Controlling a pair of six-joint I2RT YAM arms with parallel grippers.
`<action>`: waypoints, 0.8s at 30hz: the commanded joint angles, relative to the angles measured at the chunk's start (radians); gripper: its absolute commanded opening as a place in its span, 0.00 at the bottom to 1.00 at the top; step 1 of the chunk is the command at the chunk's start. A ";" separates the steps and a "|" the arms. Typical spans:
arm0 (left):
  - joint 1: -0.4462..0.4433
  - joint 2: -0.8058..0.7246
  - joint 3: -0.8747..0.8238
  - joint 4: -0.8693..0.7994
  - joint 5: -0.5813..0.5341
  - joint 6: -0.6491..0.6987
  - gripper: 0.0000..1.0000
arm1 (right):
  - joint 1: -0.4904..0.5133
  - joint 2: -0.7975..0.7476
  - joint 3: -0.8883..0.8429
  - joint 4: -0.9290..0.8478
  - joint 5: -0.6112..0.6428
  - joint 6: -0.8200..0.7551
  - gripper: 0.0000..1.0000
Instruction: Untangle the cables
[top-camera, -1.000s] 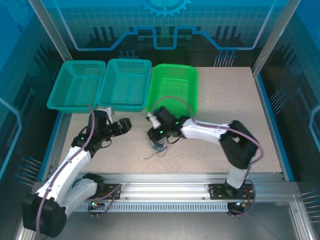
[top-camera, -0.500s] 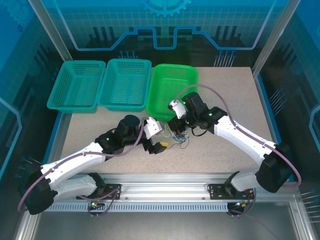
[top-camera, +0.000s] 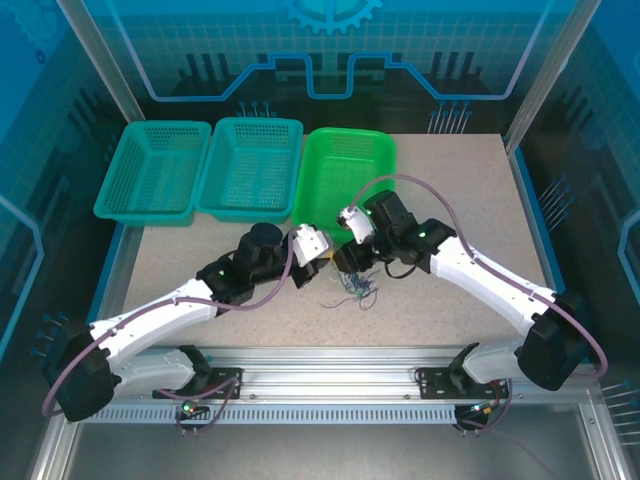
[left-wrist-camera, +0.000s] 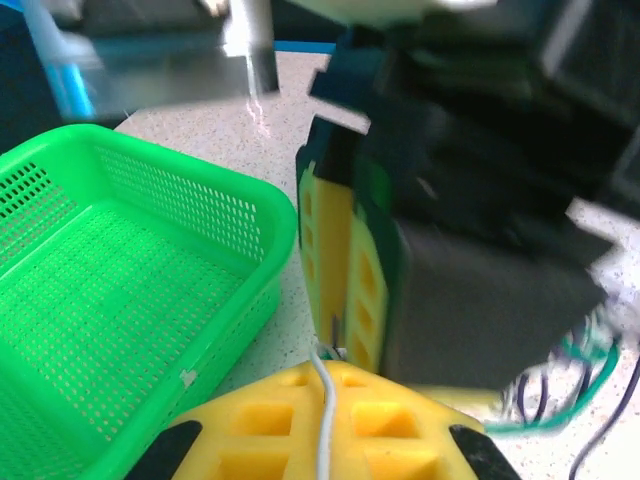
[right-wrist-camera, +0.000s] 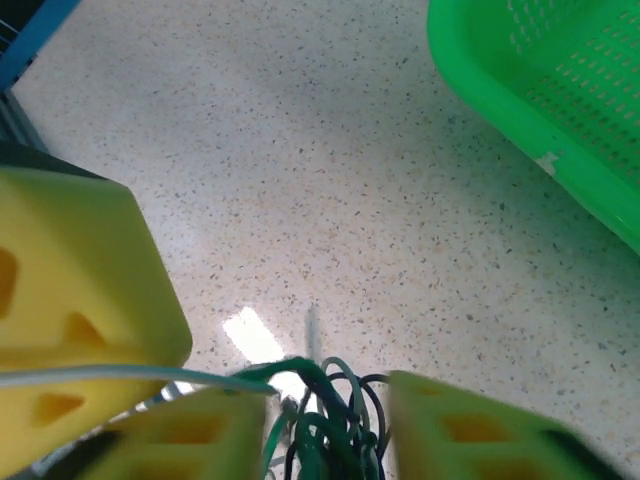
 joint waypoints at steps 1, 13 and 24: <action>-0.003 -0.012 0.051 0.034 0.082 -0.102 0.00 | 0.065 0.042 -0.051 0.149 0.059 0.061 0.59; 0.035 -0.072 0.064 0.046 0.053 -0.254 0.00 | 0.075 0.202 -0.166 0.518 0.066 0.168 0.63; 0.082 -0.184 0.063 0.067 0.086 -0.285 0.00 | 0.099 0.317 -0.157 0.567 0.294 0.204 0.48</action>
